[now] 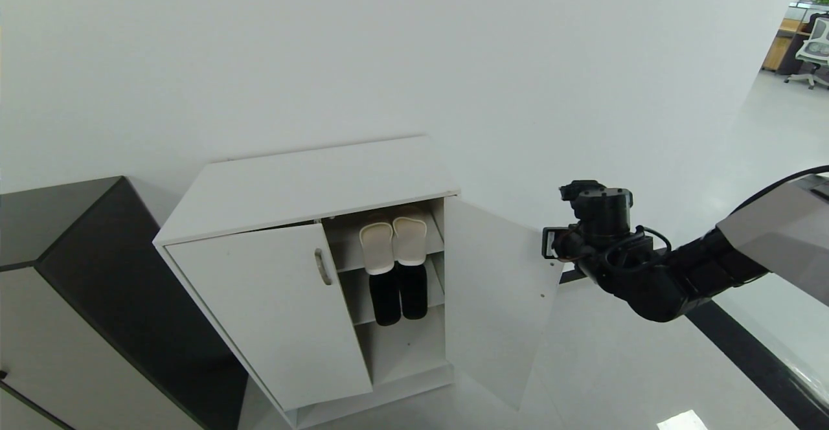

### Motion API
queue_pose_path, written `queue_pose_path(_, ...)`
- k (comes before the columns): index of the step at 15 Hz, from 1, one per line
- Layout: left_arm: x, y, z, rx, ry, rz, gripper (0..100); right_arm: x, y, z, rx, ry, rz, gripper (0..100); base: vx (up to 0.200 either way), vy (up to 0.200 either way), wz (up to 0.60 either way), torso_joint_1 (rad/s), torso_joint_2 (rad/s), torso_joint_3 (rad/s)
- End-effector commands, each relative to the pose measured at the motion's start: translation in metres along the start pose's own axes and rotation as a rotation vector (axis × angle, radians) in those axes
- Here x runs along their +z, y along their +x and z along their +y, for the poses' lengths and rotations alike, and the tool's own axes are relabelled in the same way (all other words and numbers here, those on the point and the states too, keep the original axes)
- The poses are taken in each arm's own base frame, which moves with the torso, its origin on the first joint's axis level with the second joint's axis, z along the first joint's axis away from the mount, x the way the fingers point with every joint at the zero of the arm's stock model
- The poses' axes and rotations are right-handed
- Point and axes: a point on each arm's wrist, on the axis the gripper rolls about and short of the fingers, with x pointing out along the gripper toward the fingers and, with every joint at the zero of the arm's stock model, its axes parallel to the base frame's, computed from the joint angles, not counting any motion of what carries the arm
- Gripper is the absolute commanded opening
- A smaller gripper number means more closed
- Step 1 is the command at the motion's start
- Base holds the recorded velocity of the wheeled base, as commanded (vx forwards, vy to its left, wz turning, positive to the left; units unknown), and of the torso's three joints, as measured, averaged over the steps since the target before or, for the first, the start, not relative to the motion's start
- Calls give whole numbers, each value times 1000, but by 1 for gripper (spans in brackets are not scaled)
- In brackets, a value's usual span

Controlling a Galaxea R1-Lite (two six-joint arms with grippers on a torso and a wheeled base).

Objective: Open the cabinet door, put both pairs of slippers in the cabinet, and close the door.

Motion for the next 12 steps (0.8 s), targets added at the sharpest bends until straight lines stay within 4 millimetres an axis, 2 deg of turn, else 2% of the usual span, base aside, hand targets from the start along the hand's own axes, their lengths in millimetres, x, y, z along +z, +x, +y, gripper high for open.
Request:
queue_pose_path(1, 0, 0, 0, 0, 0, 0, 0, -1, -1, 1, 2, -3, 3, 0, 0, 0, 0, 0, 0, 0)
queue_pose_path(4, 0, 0, 0, 0, 0, 0, 0, -3, -5, 4, 10, -9, 8, 0, 0, 0, 0, 0, 0, 0)
queue_pose_path(7, 0, 0, 0, 0, 0, 0, 0, -10, -20, 18, 51, -31, 29, 0, 0, 0, 0, 0, 0, 0)
queue_pose_path(12, 0, 0, 0, 0, 0, 0, 0, -13, -75, 61, 186, -77, 21, 0, 0, 0, 0, 0, 0, 0)
